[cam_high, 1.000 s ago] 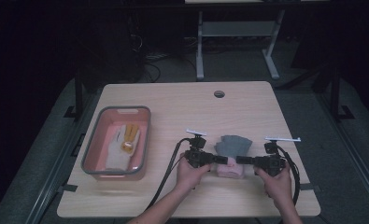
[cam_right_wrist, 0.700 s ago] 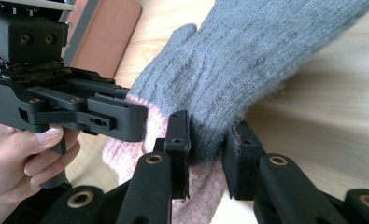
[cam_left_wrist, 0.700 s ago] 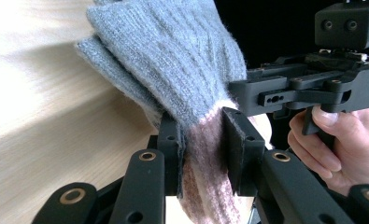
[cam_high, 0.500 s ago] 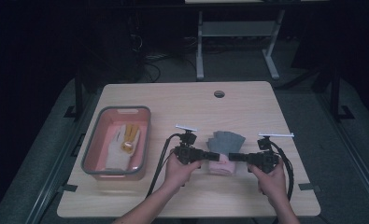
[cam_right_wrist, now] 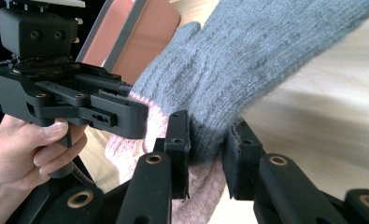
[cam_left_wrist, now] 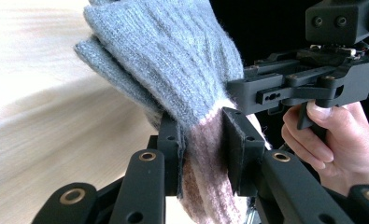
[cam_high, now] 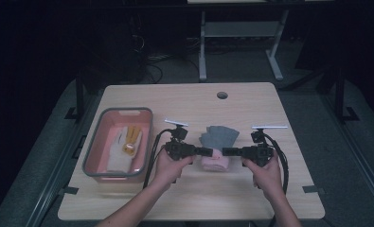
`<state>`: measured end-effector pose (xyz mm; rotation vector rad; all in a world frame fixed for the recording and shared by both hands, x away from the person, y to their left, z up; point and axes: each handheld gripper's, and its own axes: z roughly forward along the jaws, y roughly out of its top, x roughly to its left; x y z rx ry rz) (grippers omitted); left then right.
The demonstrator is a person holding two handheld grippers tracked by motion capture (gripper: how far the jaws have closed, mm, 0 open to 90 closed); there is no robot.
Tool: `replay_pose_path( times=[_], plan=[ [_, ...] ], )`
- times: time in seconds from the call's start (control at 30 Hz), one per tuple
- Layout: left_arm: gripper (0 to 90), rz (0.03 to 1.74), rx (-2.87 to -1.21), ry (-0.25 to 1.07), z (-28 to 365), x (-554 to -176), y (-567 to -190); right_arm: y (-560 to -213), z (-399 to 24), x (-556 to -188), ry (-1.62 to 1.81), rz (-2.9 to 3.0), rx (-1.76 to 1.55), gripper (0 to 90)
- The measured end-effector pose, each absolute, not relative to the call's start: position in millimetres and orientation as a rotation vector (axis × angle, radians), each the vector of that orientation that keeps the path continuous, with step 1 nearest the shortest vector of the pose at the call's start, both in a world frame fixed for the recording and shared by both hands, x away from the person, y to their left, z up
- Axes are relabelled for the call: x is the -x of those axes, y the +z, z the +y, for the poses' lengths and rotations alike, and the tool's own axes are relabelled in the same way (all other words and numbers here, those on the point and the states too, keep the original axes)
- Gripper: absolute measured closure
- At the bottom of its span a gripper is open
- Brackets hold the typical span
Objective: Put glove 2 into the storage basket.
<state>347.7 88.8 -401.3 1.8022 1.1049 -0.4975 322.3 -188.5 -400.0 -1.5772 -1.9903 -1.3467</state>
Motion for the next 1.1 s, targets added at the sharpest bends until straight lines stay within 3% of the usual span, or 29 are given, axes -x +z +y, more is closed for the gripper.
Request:
replay_pose_path(
  times=[1.1],
  plan=[
    [70.3,1.131,-1.753,-0.405,157.3,-349.1,-363.2,-361.5,-120.8,-351.2,-1.337,-2.089,1.423,73.4]
  ],
)
